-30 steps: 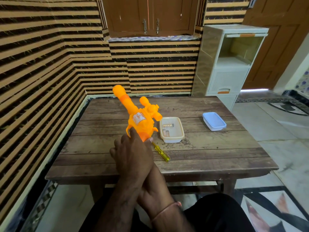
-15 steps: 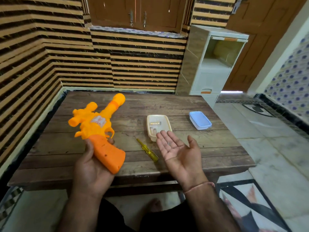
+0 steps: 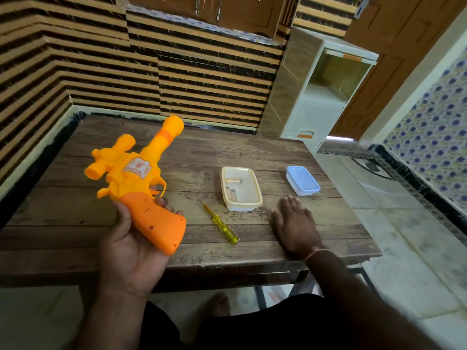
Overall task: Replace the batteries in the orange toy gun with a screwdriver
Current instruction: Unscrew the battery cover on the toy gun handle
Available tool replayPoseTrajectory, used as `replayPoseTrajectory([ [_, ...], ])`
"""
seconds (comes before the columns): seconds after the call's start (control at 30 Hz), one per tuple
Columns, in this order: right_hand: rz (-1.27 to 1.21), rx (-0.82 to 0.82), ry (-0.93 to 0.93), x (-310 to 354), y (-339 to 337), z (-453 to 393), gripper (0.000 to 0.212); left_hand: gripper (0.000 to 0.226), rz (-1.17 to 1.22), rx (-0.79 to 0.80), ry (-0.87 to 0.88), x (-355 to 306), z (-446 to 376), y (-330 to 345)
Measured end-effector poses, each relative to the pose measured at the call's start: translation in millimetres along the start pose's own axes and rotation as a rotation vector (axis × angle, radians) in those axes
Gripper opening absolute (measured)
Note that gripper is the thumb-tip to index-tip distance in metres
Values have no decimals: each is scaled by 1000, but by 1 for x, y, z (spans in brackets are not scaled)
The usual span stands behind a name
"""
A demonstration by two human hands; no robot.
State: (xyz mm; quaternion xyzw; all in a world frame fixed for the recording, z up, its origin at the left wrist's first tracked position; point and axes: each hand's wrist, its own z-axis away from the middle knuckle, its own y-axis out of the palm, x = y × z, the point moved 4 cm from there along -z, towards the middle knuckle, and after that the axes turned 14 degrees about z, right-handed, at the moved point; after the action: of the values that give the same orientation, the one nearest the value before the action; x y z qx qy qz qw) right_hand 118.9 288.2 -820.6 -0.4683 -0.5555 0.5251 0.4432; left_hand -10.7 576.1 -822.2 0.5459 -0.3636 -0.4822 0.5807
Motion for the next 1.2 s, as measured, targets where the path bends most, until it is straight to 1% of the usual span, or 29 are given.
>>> replayPoseTrajectory([
  [0.03, 106, 53, -26, 0, 11, -1, 78, 41, -17, 21, 21, 0, 1, 2],
  [0.07, 140, 83, -22, 1, 14, -1, 83, 40, -43, 23, 39, 0, 1, 3],
  [0.13, 152, 100, -19, 2, 15, -2, 84, 61, -60, -6, 39, -2, 0, 1],
  [0.17, 154, 90, -23, 2, 14, -2, 83, 68, -68, 5, 31, -3, 0, 3],
  [0.2, 160, 91, -30, 3, 14, -2, 81, 65, -53, 26, 18, -3, 0, 5],
  [0.23, 158, 99, -33, 2, 13, -2, 77, 53, -33, 60, 7, -2, 0, 6],
  [0.27, 151, 113, -35, 2, 13, -2, 73, 41, -15, 61, 3, 0, 1, 5],
  [0.3, 139, 127, -40, 2, 12, 0, 69, 41, 14, 47, -1, 0, -2, 1],
  [0.37, 120, 141, -47, 4, 10, 5, 65, 51, 70, 31, -39, -3, -7, -7],
  [0.4, 109, 130, -46, 5, 9, 7, 64, 56, 84, 42, -86, -4, -8, -8],
  [0.47, 78, 74, -20, 9, 5, 17, 65, 62, 60, 16, -91, -5, -5, -19],
  [0.5, 50, 18, -4, 12, 2, 23, 64, 60, 60, 2, -70, -5, -6, -20],
  [0.53, 5, -57, -3, 18, -4, 30, 61, 56, 141, 30, -109, -3, -10, -18],
  [0.57, -51, -133, -16, 25, -10, 38, 57, 53, 153, 25, -93, -1, -8, -17],
  [0.63, -183, -234, -64, 47, -23, 55, 46, 52, 94, 40, -26, 3, -4, -11],
  [0.7, -275, -273, -152, 74, -32, 72, 38, 53, 34, -16, 23, 3, -3, -12],
  [0.73, -314, -282, -208, 89, -35, 80, 36, 51, 41, -16, 16, 4, -2, -12],
  [0.83, -503, -256, -355, 128, -46, 94, 34, 32, 12, 72, -10, 4, -2, -8],
  [0.87, -567, -242, -386, 138, -49, 97, 36, 41, -22, 106, -23, 5, -2, -5],
  [0.9, -610, -236, -410, 146, -53, 99, 38, 55, -62, 124, -54, 7, -3, -7],
  [0.93, -618, -238, -437, 154, -56, 100, 41, 63, -91, 134, -79, 8, -3, -6],
  [1.0, -542, -218, -493, 167, -59, 101, 54, 66, -112, 133, -109, 8, 0, -5],
  [1.07, -438, -167, -528, 179, -55, 100, 61, 69, -139, 117, -136, 9, 4, -2],
  [1.13, -350, -168, -531, 189, -49, 97, 62, 83, -141, 94, -155, 13, 5, 1],
  [1.17, -302, -199, -518, 192, -48, 94, 61, 91, -134, 78, -149, 13, 4, 0],
  [1.2, -253, -238, -502, 195, -46, 92, 59, 93, -121, 73, -125, 13, 3, -1],
])
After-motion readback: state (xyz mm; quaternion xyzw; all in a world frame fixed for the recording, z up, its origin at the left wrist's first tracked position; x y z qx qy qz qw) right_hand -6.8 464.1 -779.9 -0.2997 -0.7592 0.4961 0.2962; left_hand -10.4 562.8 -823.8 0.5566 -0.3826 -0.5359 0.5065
